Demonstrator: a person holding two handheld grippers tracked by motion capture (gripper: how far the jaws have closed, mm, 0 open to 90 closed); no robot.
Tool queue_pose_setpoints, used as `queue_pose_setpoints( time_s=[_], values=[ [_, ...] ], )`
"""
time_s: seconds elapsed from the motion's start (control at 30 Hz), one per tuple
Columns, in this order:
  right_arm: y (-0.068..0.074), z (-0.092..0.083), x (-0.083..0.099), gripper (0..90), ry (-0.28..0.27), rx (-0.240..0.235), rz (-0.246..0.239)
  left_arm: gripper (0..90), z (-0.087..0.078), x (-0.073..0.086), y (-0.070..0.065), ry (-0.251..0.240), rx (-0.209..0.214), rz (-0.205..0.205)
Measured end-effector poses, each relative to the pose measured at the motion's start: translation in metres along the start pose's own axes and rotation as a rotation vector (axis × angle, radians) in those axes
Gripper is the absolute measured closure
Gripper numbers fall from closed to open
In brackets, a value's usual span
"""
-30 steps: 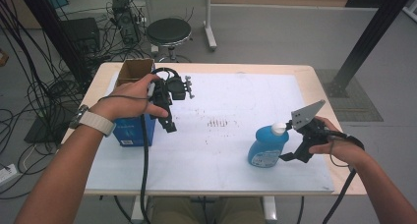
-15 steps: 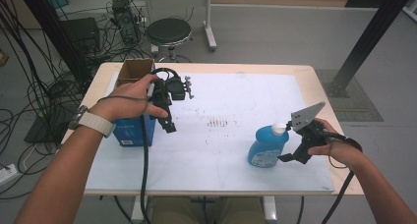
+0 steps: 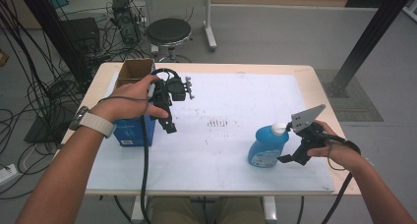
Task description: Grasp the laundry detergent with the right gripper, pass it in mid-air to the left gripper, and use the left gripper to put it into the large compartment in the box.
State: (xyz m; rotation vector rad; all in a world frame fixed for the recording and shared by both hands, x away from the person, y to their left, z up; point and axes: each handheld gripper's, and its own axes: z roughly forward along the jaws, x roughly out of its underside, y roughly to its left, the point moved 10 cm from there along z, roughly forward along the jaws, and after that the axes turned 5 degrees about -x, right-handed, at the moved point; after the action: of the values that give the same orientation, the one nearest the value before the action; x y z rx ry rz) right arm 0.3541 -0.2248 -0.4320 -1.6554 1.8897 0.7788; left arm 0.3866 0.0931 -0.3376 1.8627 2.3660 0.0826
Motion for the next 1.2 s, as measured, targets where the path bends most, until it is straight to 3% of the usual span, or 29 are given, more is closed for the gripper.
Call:
queue_pose_setpoints(
  time_s=[1.2],
  values=[
    [-0.0006,-0.0008,-0.0010,4.7,-0.005,0.006,0.000,9.1,-0.0021,0.0040,-0.0001,-0.004,-0.004,-0.009]
  ],
)
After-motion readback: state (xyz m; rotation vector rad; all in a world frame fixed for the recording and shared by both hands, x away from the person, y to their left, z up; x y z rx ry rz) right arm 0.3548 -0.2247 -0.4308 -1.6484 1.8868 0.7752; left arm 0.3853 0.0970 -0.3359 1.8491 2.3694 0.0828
